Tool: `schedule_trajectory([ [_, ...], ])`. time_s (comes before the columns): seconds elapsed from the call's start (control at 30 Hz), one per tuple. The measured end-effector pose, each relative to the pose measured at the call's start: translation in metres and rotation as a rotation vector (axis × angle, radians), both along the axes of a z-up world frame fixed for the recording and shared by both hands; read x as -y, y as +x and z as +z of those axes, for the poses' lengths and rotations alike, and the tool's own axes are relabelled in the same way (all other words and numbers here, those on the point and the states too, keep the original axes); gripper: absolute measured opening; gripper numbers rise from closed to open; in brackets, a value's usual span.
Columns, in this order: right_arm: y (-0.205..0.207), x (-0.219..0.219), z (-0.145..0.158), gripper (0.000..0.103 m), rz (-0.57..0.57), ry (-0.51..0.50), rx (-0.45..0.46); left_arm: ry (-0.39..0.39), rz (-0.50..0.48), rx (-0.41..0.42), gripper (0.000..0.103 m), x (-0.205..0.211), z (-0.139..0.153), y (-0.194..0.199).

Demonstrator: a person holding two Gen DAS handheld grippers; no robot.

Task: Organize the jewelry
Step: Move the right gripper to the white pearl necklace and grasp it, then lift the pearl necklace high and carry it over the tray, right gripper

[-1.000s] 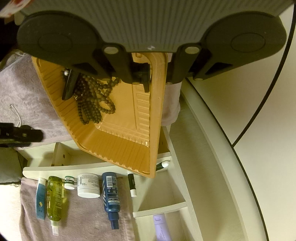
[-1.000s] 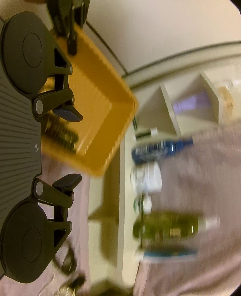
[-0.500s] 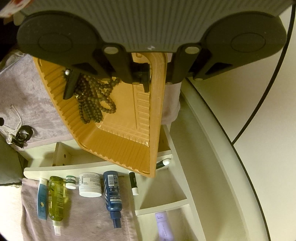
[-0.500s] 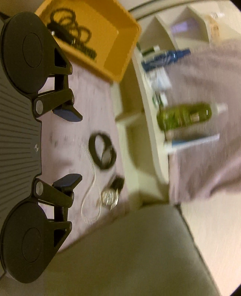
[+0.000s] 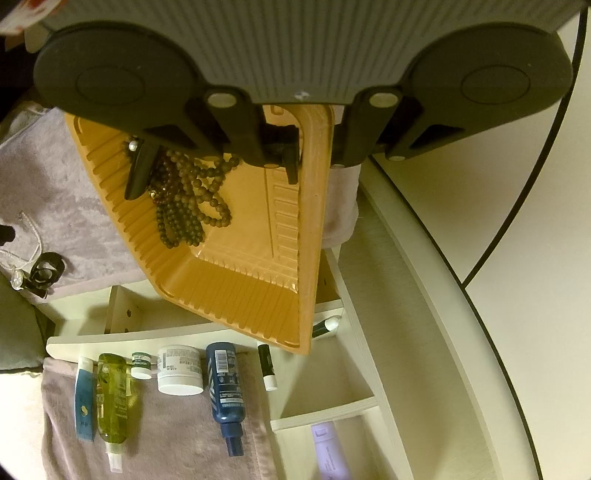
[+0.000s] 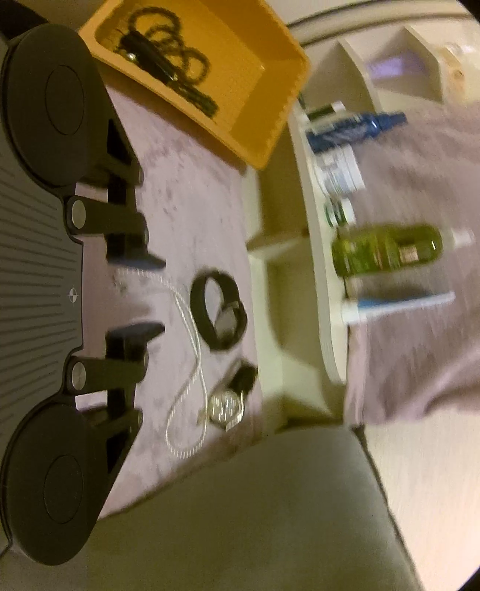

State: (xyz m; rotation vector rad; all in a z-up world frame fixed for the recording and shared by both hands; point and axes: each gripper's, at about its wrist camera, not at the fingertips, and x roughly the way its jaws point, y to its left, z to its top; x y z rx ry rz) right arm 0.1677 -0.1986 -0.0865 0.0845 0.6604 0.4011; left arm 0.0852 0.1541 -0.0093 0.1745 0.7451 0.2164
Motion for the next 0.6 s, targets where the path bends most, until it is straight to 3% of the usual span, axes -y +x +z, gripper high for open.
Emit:
schedule_trajectory([
  [0.33, 0.02, -0.027, -0.021, 0.014, 0.01, -0.079, -0.048, -0.001, 0.001, -0.002, 0.003, -0.002, -0.001, 0.0],
  [0.6, 0.02, -0.035, -0.024, 0.007, 0.008, -0.143, -0.014, -0.001, 0.003, -0.003, 0.003, -0.002, -0.002, 0.0],
])
